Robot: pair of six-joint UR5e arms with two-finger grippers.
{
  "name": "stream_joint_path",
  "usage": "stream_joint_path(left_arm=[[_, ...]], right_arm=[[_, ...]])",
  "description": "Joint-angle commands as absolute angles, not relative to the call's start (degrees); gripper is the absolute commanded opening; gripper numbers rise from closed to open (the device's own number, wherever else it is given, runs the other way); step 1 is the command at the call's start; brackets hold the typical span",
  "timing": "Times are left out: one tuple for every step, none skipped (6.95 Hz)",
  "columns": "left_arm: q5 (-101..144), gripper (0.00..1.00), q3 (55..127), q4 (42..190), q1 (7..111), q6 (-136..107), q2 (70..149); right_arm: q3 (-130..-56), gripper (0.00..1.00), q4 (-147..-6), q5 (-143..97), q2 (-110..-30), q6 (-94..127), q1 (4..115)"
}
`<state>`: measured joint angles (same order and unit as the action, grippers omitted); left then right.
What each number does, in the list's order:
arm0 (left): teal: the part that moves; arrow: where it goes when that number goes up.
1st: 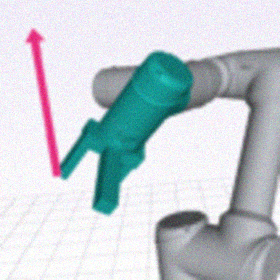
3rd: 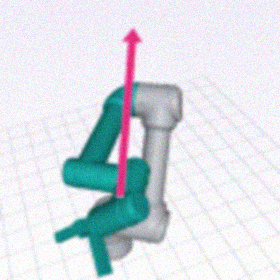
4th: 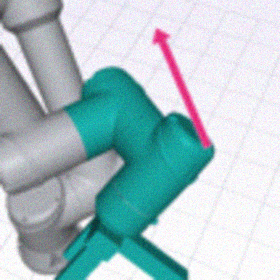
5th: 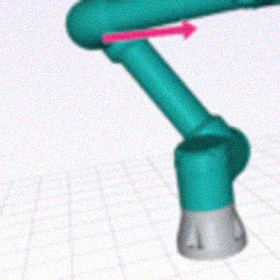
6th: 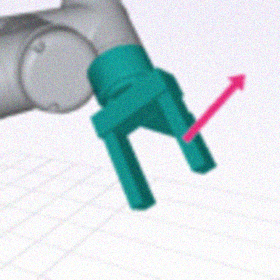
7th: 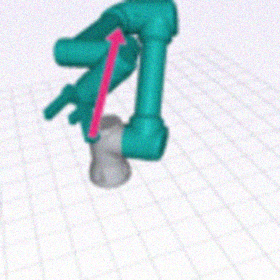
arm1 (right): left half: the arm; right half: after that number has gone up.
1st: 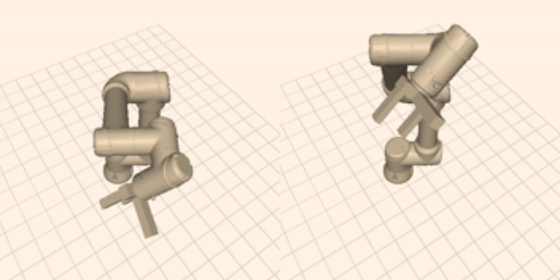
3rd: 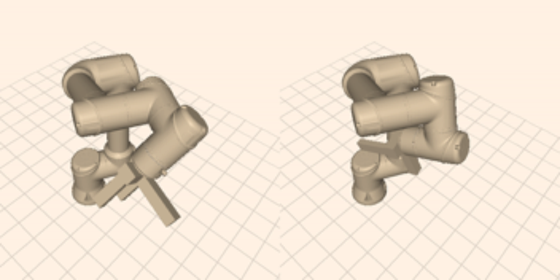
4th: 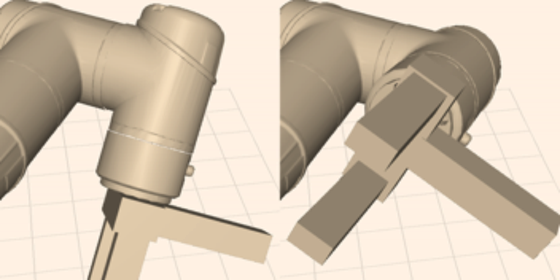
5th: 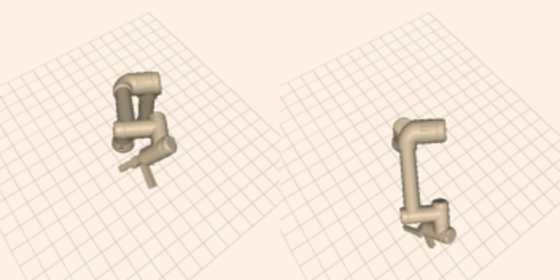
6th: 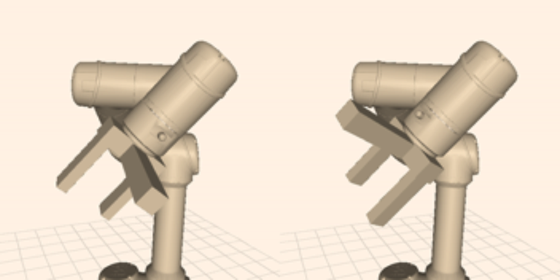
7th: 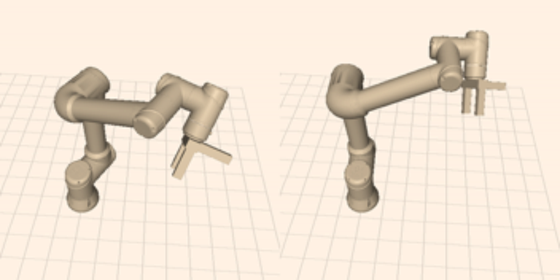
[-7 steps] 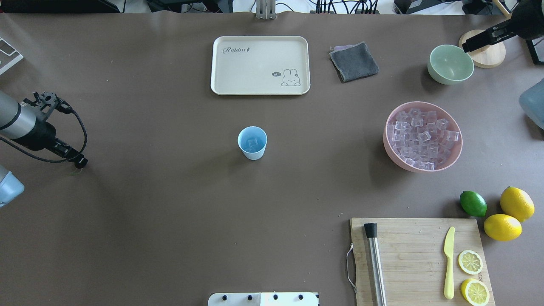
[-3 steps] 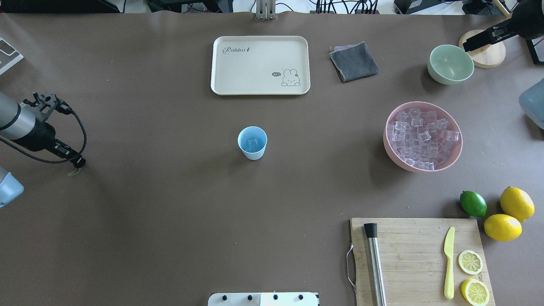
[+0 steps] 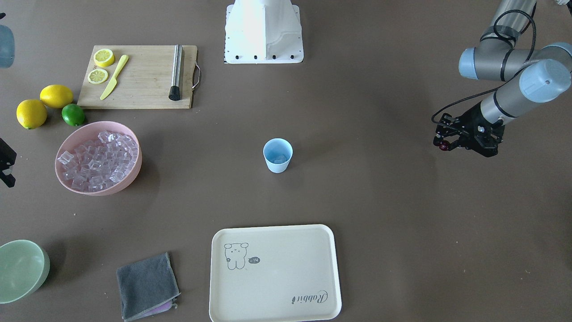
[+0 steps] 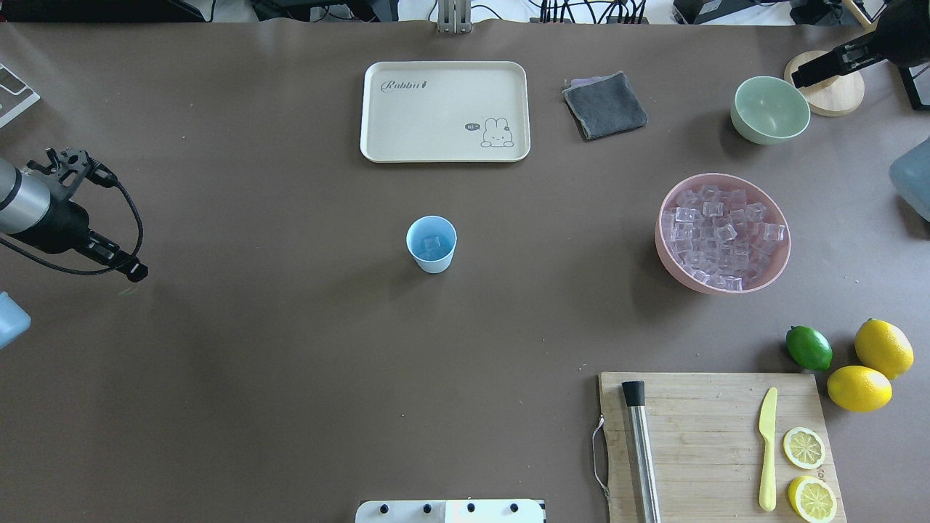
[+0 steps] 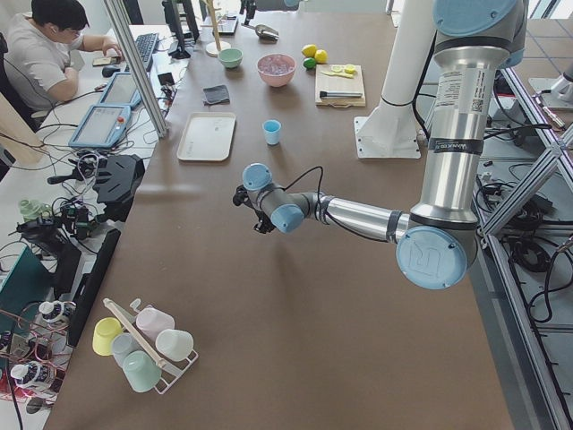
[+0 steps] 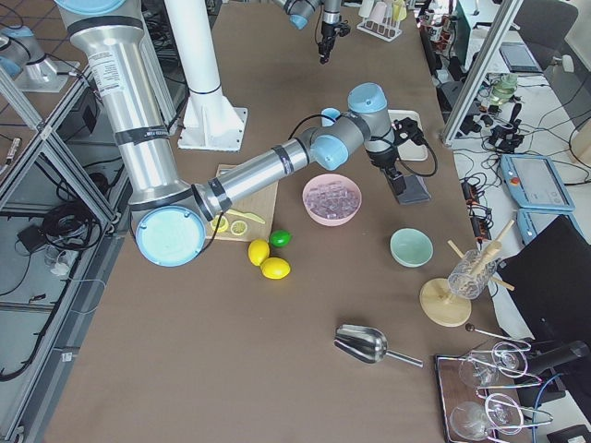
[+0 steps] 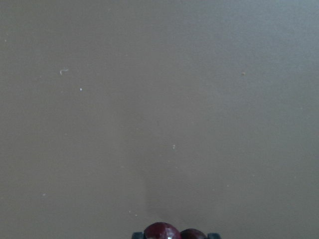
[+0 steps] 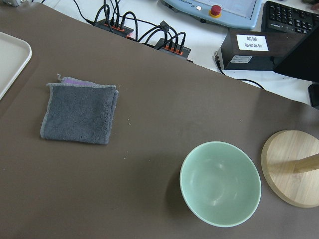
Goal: Put ice and cherries in cup
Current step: 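Close the left gripper on the dark cherries, then lift the cherries and carry them with the left gripper to the blue cup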
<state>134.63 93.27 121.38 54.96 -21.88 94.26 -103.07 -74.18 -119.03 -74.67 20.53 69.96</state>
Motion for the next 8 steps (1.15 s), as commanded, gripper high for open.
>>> stream_joint_path(left_arm=[[138.8, 0.00, 98.1, 121.6, 59.1, -22.1, 94.8], [139.2, 0.00, 100.6, 121.0, 60.8, -22.8, 97.1], [139.9, 0.00, 101.9, 121.3, 60.9, -30.0, 101.4], [140.3, 0.00, 101.5, 121.0, 60.6, -38.5, 108.6], [139.8, 0.00, 100.8, 121.0, 60.0, -45.1, 114.8], [139.6, 0.00, 100.8, 121.0, 58.1, -48.1, 118.3], [138.2, 0.00, 100.0, 121.0, 55.2, -49.9, 120.6], [132.2, 0.00, 99.1, 121.0, 51.0, -50.4, 123.1]], right_arm=[[-103.4, 1.00, -74.4, -119.6, -74.9, 20.7, 70.0], [-103.3, 1.00, -74.7, -119.6, -74.8, 20.7, 69.6], [-102.6, 1.00, -75.0, -119.7, -74.8, 20.7, 69.2], [-101.7, 1.00, -75.0, -119.5, -74.7, 20.7, 68.2], [-101.6, 1.00, -75.1, -119.7, -74.8, 20.7, 68.2], [-101.5, 1.00, -75.1, -119.7, -75.1, 20.8, 68.2], [-101.4, 1.00, -75.1, -119.6, -75.4, 20.8, 68.2], [-101.3, 1.00, -75.1, -119.6, -75.8, 20.9, 68.3]])
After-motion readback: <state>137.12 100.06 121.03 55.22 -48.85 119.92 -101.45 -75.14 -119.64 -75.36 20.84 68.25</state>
